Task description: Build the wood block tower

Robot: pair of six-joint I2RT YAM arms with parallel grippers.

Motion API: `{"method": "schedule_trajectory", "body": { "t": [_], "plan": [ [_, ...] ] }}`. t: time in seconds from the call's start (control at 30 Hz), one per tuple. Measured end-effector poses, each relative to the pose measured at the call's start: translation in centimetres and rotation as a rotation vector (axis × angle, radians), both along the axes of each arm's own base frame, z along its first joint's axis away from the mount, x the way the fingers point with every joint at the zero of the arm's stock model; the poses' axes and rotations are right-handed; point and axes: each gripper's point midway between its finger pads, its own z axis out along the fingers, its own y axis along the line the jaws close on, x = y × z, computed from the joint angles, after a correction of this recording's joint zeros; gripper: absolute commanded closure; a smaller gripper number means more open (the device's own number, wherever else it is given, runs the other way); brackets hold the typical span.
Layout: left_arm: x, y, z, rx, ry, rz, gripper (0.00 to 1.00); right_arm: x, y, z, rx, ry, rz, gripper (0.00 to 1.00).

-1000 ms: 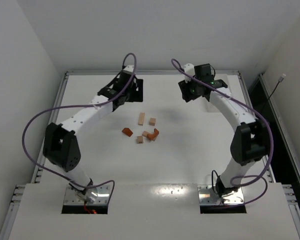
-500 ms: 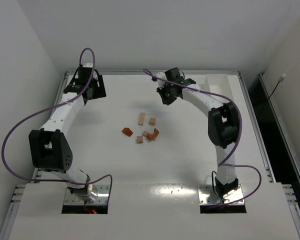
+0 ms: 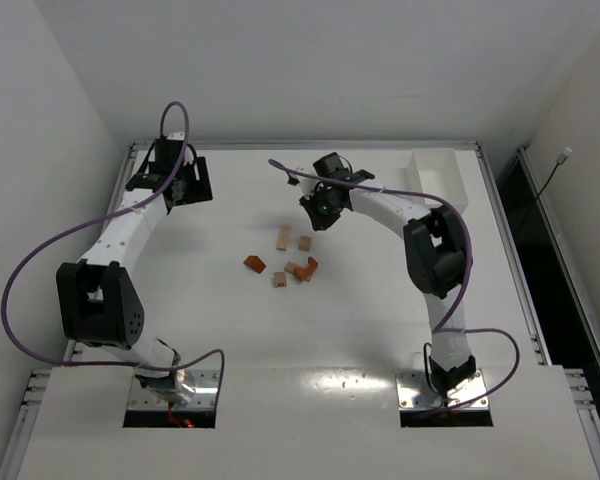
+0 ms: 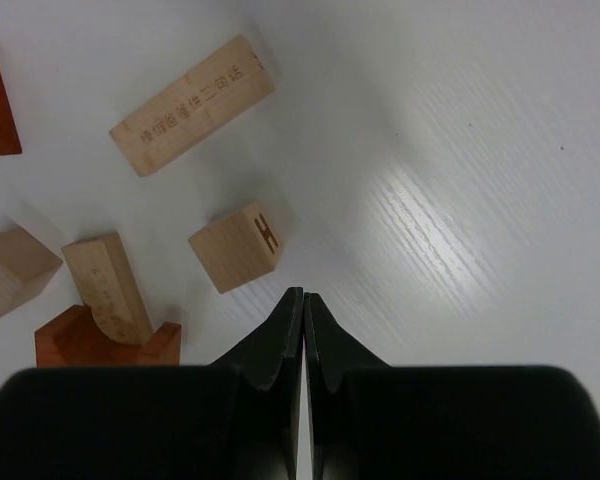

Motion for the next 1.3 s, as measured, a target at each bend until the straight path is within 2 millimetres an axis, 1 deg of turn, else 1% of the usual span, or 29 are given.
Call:
{"method": "schedule_trajectory", "body": {
  "t": [0.17,0.33,0.5,0.7,0.77,0.87,1.0,1.17,1.3],
  "plan": [
    [-0.6,-0.1,-0.9,-0.003,0.022,-0.008,0.31,-0.3,0.8,-1.5,-0.023,0.007,0.012,1.00],
    [-0.9,-0.1,-0.9,0.000,0.024,-0.020,0.31,-0.5,1.2,-3.1,-0.050,0.023,0.014,1.00],
    [-1.1,0.1,-0.7,-0.001,0.020,-0.016,0.31,-0.8,1.9,-3.5,-0.046,0.026,0.031,1.00],
    [-1.3,0.2,-0.9,-0.003,0.028,-0.017,0.31,-2.1,3.5,-3.4,-0.012,0.041,0.108,1.00],
    [-1.3,0.1,-0.9,-0.004,0.028,-0.020,0.31,-3.1,3.9,-3.7,-0.014,0.056,0.142,1.00],
    [-1.3,0.0,-1.0,-0.008,0.029,-0.025,0.31,-5.2,4.0,-4.6,-0.028,0.100,0.193,1.00],
    [-1.3,-0.2,-1.0,-0.015,0.030,-0.032,0.31,-7.8,3.7,-5.6,-0.053,0.167,0.246,1.00],
    [-1.4,-0.3,-1.1,-0.021,0.033,-0.039,0.31,-10.2,3.1,-5.0,-0.055,0.195,0.308,1.00],
    [-1.4,-0.4,-1.2,-0.024,0.037,-0.042,0.31,-11.9,3.0,-3.3,-0.042,0.190,0.365,1.00]
  ]
}}
